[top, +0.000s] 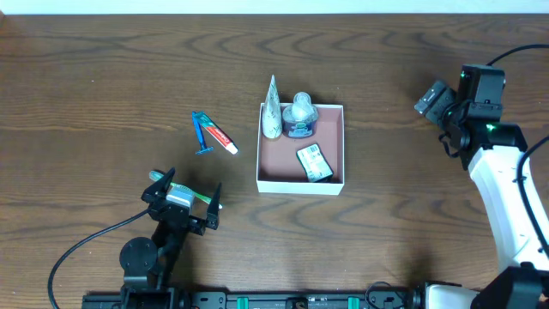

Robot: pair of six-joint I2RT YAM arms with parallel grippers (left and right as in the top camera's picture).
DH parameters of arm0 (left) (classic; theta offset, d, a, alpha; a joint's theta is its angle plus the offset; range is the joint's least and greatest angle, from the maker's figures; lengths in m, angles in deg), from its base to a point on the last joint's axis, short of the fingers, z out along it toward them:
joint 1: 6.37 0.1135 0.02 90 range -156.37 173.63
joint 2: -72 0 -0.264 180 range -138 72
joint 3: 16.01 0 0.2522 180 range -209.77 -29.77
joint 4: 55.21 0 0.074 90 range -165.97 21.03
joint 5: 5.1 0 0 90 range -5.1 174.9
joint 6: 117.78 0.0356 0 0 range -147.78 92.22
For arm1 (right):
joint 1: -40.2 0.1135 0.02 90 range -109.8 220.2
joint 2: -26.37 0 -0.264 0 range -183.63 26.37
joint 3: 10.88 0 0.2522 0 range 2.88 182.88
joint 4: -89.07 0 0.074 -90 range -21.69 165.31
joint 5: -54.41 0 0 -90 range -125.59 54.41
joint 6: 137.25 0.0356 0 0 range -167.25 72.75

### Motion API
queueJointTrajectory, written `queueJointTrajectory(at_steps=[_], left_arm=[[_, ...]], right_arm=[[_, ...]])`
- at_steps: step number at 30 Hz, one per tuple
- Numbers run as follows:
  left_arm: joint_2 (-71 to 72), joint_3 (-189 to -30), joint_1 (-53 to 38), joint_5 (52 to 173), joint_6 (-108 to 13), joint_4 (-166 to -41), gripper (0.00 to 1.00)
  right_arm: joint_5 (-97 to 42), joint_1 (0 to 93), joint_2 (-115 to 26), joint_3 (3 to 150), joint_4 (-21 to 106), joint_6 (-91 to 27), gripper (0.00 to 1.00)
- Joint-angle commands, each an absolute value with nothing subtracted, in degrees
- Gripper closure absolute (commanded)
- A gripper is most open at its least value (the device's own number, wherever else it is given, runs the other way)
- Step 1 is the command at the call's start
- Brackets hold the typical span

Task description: Pack container

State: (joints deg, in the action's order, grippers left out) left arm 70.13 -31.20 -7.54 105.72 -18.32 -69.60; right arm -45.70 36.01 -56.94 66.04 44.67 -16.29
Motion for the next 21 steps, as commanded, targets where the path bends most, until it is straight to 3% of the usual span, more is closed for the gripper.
queueJointTrajectory(at_steps=[1,8,14,17,21], left_arm=[[70.2,-30.0,-7.2,106.4,-17.6,-71.3,0.02],[70.2,-30.0,-7.2,106.1,-17.4,-68.3,0.02],[70.2,-31.3,-7.2,102.4,-28.7,-60.4,0.02],[69.0,-36.8,-6.8,100.0,-34.5,-65.1,0.02],[60.9,-51.0,-5.3,96.9,-37.3,-82.4,0.02]], right_arm=[[-47.3,35.6,-57.2,66.4,44.6,-16.4,0.01],[-47.3,35.6,-57.2,66.4,44.6,-16.4,0.01],[-47.3,35.6,-57.2,66.4,44.6,-16.4,0.01],[-47.3,35.6,-57.2,66.4,44.6,-16.4,0.01],[-47.3,35.6,-57.2,66.4,44.6,-16.4,0.01]])
